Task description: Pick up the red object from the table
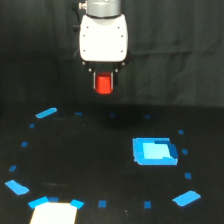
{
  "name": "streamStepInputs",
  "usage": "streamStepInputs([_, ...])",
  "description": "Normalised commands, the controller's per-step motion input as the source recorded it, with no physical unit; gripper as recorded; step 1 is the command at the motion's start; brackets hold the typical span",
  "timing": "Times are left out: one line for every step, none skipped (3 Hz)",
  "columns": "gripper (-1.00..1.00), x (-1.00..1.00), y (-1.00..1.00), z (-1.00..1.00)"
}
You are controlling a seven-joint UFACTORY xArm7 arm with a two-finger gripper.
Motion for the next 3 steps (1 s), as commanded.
streamStepInputs([-1.00,-0.46,-0.13,-0.19])
streamStepInputs([-1.00,-0.44,-0.44,0.10])
streamStepInputs([-1.00,-0.22,-0.33,0.36])
